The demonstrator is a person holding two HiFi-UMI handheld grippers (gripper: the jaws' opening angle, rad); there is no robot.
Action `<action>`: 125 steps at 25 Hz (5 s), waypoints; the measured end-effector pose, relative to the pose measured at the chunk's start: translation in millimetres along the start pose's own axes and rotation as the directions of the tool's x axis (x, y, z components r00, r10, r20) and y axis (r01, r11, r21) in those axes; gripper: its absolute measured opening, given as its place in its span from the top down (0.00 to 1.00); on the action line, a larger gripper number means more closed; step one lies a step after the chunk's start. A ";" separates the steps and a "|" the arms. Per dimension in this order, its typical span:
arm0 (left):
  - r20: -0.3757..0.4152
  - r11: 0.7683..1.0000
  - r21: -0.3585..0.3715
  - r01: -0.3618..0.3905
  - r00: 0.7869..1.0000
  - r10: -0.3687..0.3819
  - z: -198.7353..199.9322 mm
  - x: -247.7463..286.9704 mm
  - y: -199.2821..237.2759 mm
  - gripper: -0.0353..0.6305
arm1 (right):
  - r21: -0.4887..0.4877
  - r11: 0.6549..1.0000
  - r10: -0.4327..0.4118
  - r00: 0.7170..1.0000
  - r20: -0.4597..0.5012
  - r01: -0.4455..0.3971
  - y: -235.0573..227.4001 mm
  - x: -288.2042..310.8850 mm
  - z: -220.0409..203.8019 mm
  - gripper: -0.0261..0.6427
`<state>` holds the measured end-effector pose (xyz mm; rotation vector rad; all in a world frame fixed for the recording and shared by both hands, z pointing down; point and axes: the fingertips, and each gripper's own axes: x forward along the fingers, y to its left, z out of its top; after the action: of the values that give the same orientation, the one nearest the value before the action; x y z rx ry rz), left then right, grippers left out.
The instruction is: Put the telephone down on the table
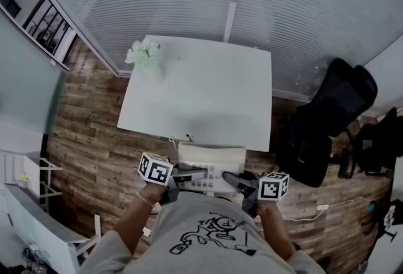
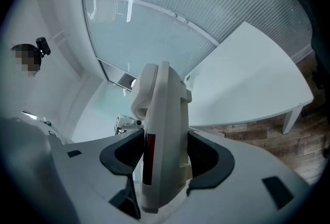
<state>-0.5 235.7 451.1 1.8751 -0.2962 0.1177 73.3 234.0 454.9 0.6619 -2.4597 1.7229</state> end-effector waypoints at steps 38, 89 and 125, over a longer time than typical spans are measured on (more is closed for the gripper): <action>-0.048 0.999 -0.015 0.040 0.998 -0.041 119.8 -49.1 69.4 0.63 | 0.029 0.997 -0.071 0.997 0.004 0.071 -13.5 108.3 93.4 0.55; 0.009 0.996 -0.083 -0.016 1.000 0.017 213.2 64.5 86.6 0.63 | 0.085 0.996 0.005 0.999 -0.035 -0.002 -100.3 59.0 207.2 0.55; -0.061 0.996 -0.080 -0.040 0.997 0.035 236.0 64.4 150.8 0.58 | 0.159 0.986 -0.059 0.997 0.057 0.049 -142.8 98.5 218.5 0.55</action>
<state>6.3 -40.9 529.0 1.7826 -0.2912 0.1847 79.6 -35.0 528.7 0.7999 -2.3373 1.9195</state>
